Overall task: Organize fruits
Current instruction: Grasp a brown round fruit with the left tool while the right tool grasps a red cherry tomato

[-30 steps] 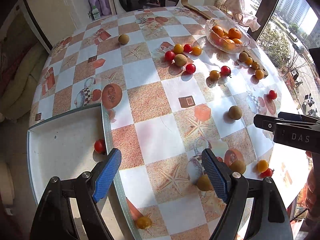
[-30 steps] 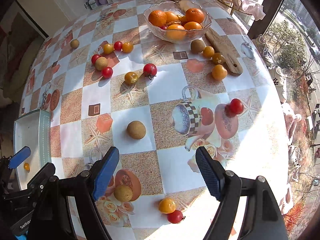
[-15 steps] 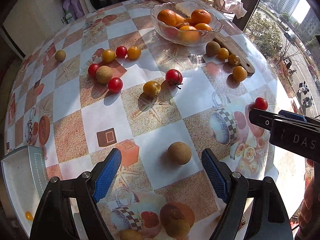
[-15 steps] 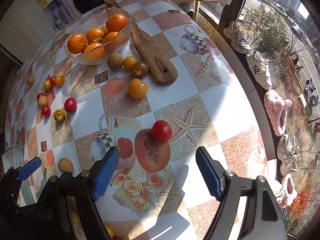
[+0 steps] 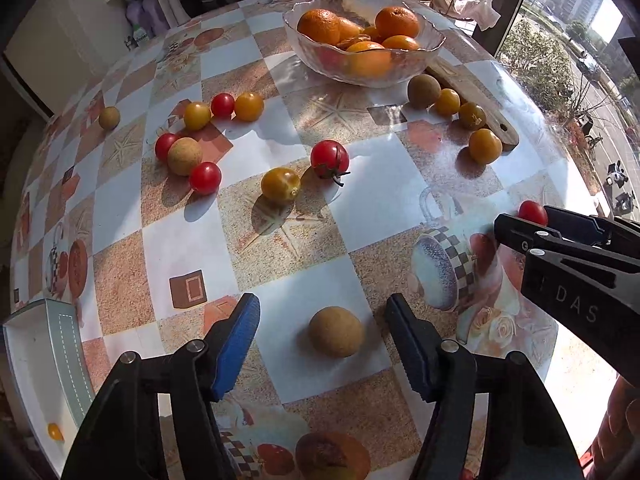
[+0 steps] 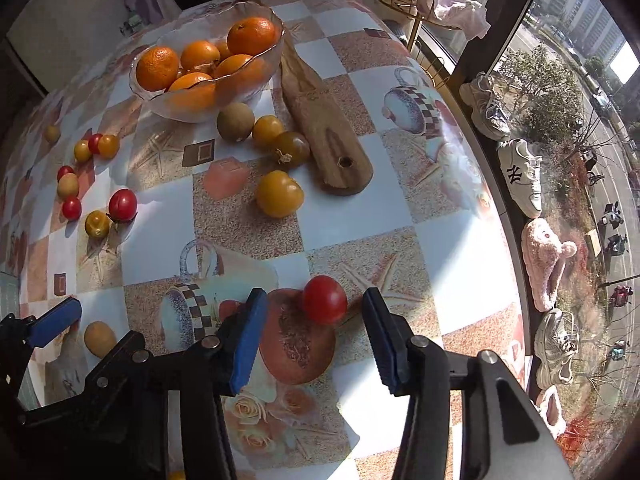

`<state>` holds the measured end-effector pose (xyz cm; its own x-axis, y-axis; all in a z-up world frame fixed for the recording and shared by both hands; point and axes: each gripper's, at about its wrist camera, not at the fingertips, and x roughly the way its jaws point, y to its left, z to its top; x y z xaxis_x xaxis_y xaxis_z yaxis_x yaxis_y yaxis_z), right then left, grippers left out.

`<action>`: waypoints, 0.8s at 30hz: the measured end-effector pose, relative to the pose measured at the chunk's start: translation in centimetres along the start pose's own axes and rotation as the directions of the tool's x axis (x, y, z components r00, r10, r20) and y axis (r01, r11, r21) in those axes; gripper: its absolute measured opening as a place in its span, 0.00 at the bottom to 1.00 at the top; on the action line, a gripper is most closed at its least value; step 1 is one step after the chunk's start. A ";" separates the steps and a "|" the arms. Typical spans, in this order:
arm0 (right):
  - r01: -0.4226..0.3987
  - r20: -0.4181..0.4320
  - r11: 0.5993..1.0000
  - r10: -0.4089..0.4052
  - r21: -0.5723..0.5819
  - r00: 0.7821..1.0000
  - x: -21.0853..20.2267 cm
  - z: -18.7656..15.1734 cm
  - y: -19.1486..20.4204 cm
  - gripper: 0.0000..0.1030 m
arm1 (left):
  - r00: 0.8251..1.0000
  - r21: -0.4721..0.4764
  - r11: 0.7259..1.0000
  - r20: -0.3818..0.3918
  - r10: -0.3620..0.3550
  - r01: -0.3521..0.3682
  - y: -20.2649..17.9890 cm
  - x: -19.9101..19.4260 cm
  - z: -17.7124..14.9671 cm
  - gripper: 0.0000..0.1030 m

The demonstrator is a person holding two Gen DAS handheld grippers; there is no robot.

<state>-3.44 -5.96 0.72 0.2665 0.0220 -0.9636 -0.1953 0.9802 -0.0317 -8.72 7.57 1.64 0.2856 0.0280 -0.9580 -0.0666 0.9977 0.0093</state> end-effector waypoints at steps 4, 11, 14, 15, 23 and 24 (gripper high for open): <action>-0.002 0.007 0.999 0.002 -0.040 1.000 -0.3 -0.1 1.0 0.22 | 1.000 0.000 1.000 0.014 0.009 -0.009 0.0 -0.2 0.2 0.34; -0.061 0.000 0.998 0.061 0.010 0.998 -0.8 -0.4 0.5 0.22 | 0.996 -0.063 0.995 0.038 -0.076 0.078 2.3 -1.0 0.0 0.26; -0.090 -0.001 0.996 0.091 0.023 0.996 -0.9 -0.7 0.2 0.22 | 0.996 -0.079 0.993 0.047 -0.080 0.084 3.5 -1.6 -0.2 0.26; -0.097 -0.002 0.995 0.097 0.023 0.995 -1.1 -0.9 0.3 0.22 | 0.996 -0.083 0.993 0.048 -0.079 0.083 3.8 -1.8 -0.4 0.26; -0.141 -0.010 0.990 0.141 0.004 0.990 -2.2 -1.7 2.0 0.22 | 0.995 -0.133 0.988 0.059 -0.077 0.084 6.8 -3.2 -1.6 0.26; -0.147 -0.010 0.989 0.147 0.001 0.989 -2.3 -1.8 2.3 0.22 | 0.995 -0.141 0.987 0.060 -0.075 0.083 7.3 -3.4 -1.8 0.26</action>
<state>-6.18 -4.06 2.40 0.2258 0.1635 -0.9604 -0.2312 0.9667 0.1102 -11.84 14.61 4.42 0.3466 -0.0431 -0.9370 -0.1770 0.9780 -0.1104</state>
